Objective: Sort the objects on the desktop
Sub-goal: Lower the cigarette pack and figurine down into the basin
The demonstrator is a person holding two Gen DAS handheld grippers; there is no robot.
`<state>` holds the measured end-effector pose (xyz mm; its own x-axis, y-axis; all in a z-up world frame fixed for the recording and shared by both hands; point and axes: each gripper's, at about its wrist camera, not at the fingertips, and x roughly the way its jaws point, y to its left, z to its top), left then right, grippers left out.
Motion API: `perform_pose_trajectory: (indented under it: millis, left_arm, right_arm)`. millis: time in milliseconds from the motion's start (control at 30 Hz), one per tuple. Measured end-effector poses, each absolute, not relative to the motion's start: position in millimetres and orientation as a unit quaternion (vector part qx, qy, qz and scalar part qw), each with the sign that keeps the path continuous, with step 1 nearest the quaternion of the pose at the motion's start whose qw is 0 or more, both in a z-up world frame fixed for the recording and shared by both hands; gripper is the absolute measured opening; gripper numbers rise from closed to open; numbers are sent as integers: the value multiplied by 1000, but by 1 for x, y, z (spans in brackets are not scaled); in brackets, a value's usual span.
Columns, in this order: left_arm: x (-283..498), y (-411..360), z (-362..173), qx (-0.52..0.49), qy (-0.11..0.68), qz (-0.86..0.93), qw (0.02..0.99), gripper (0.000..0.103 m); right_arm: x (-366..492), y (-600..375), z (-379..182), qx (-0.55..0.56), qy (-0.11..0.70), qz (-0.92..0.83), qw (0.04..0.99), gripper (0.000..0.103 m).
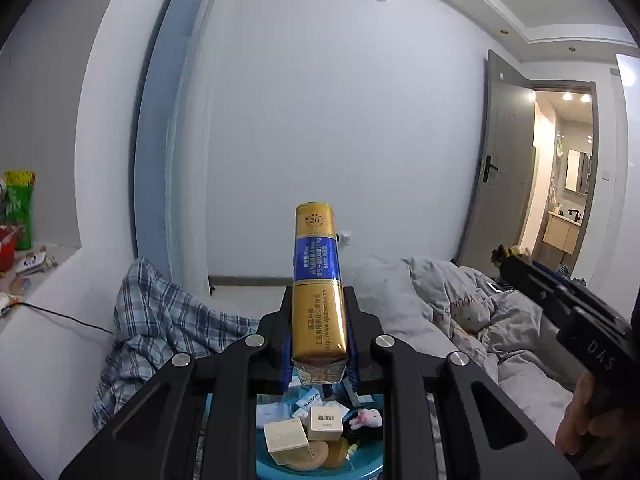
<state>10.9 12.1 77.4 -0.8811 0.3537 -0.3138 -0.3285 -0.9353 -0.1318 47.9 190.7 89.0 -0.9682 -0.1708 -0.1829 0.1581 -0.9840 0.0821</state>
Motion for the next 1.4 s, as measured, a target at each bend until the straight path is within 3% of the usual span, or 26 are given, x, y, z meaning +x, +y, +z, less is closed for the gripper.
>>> perform_pose_trajectory:
  millis: [667,1400]
  left_arm:
    - [-85,23,-20,-296,-42,941,160,21]
    - [-127,20,-104,-411,-51,902,121,21]
  right_arm:
    - [-23,206,23,224,-59,-970,70,32]
    - [-81,212,-61,352,-88,-929,66,32]
